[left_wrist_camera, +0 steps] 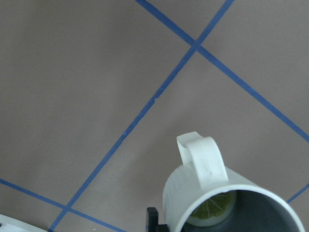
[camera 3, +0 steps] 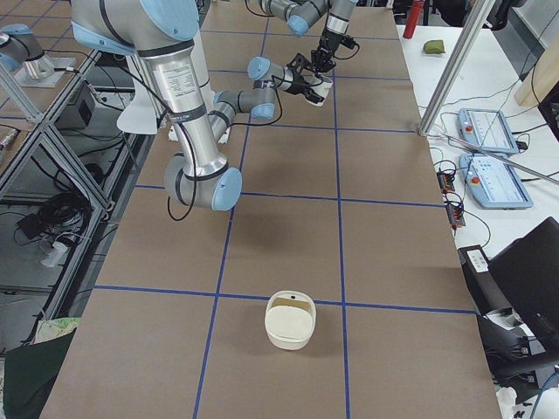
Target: Left arm hands cup to right arm to dump lemon
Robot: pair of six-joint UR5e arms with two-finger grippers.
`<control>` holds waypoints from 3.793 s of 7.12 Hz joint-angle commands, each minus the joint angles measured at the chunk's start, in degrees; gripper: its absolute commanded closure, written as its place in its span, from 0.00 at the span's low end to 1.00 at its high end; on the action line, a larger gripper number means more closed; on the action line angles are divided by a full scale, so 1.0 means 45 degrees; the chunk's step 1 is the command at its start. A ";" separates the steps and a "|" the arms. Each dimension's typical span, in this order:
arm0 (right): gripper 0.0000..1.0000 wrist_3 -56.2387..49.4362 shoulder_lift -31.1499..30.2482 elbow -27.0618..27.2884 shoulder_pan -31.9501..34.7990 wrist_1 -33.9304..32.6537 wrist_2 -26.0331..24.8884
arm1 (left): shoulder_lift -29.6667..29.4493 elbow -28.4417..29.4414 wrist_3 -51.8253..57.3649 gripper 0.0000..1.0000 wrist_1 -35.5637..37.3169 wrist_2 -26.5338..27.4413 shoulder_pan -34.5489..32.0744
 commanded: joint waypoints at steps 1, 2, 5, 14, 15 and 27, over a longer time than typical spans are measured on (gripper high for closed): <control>0.02 0.0019 0.0000 0.0006 -0.0001 0.0000 0.0010 | 0.0019 -0.0063 -0.0005 1.00 0.0010 -0.0008 0.0064; 0.02 -0.0001 0.0000 0.0006 -0.0001 0.0000 0.0010 | 0.0019 -0.0063 -0.0005 1.00 -0.0009 -0.0008 0.0064; 0.94 0.0174 0.0058 0.0065 -0.0040 0.0039 0.0010 | 0.0096 -0.0044 0.0149 0.19 -0.0106 0.0011 0.0064; 1.00 0.0175 -0.0950 0.0455 0.2044 -0.0039 -0.0244 | 0.0331 -0.0297 0.0600 0.00 -0.1162 0.2189 -0.1498; 1.00 0.0194 -0.2040 0.0997 0.2436 0.0019 -0.0244 | 0.0563 -0.0317 0.0735 0.00 -0.1162 0.2953 -0.1518; 0.93 0.5882 -1.2383 -0.5128 0.7436 1.7984 0.4065 | 0.1348 -0.1723 0.1342 0.00 -0.1142 0.3116 -0.1381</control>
